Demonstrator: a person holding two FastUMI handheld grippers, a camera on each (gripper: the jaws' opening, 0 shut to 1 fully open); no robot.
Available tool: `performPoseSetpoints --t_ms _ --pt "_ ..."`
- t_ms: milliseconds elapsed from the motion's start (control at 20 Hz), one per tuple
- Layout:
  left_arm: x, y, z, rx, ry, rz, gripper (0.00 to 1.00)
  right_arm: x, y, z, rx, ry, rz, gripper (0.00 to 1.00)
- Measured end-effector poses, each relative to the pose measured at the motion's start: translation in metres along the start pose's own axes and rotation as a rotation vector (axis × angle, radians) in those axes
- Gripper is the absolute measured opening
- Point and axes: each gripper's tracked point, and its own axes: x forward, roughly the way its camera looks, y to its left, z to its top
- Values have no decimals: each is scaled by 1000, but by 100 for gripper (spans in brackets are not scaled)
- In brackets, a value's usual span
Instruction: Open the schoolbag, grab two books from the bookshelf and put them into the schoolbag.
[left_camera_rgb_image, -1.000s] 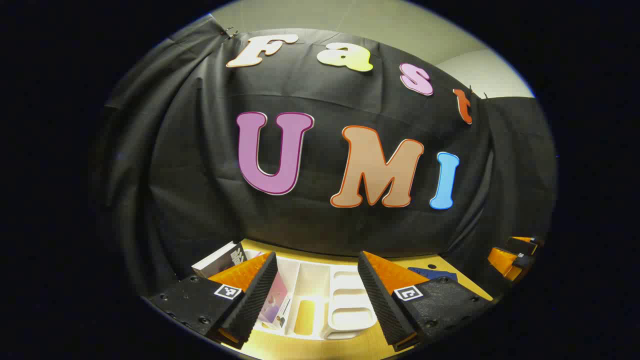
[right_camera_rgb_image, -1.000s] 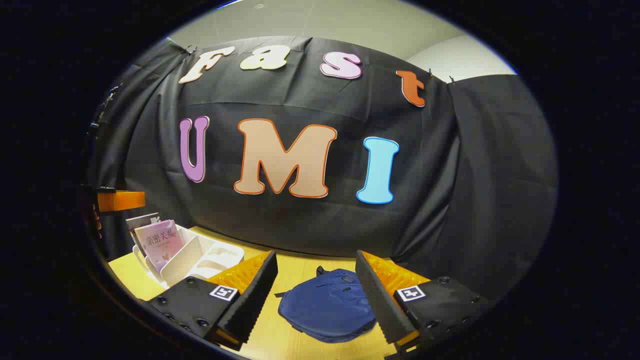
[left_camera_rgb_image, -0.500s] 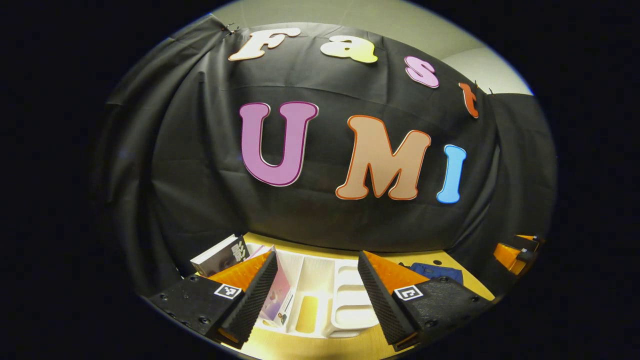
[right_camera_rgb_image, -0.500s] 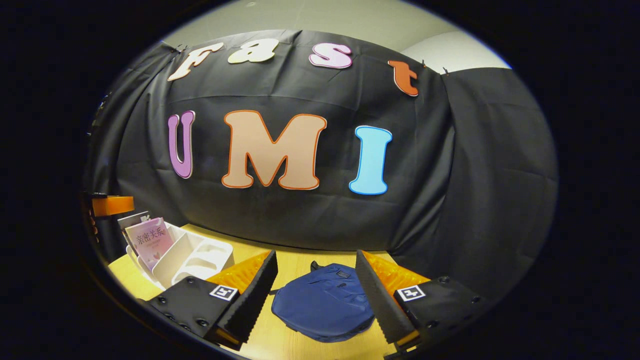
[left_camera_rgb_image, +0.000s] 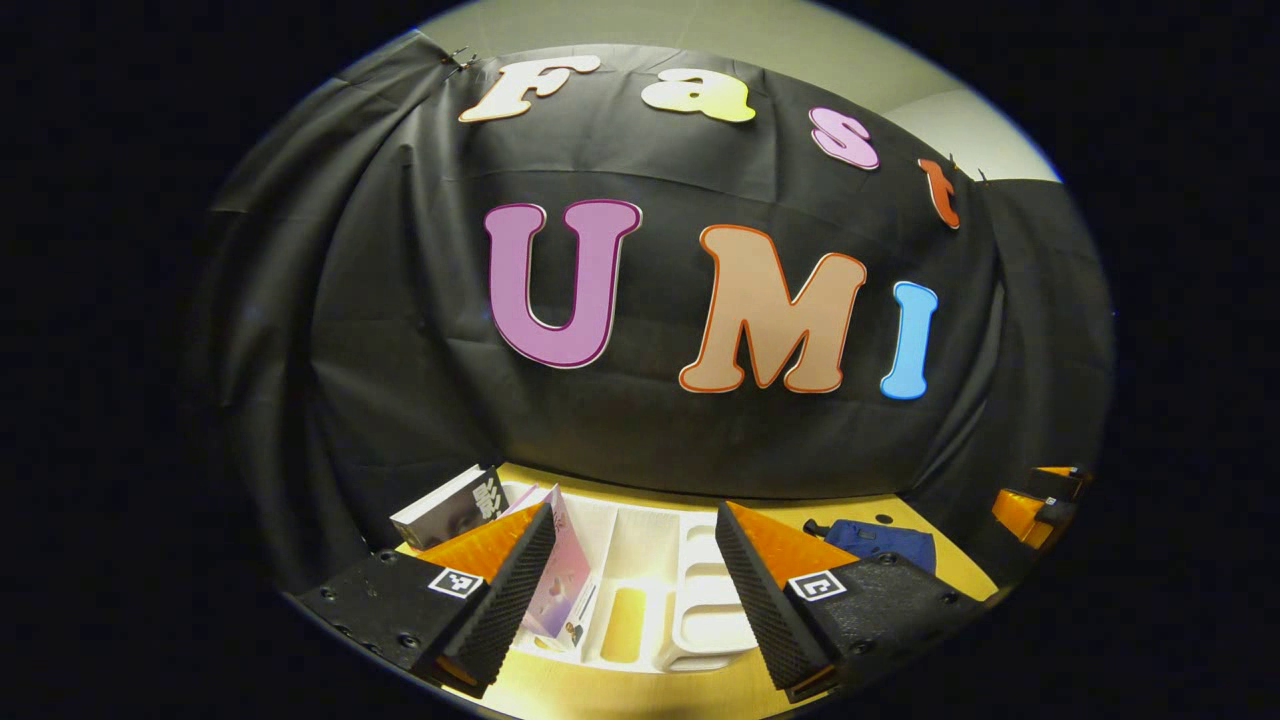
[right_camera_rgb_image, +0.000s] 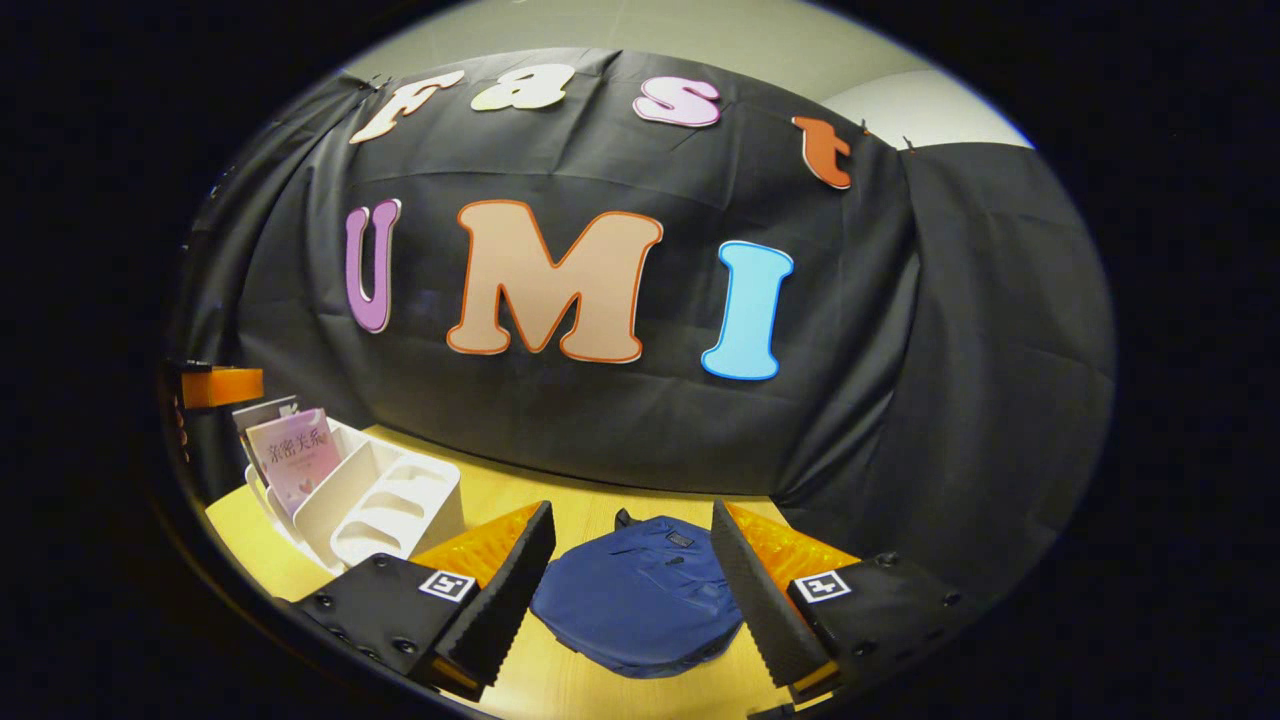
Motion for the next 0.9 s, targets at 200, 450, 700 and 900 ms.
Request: performPoseSetpoints --t_ms 200,450,700,900 --pt "-4 7 -2 12 7 25 94 11 7 -25 -154 51 54 100" --pt "-11 18 -9 43 30 61 94 28 28 -67 -286 132 160 100" --pt "-18 31 -13 57 46 114 94 45 41 -110 -456 215 243 97" --pt "-22 38 -17 62 54 150 94 60 50 -150 -573 280 257 100"
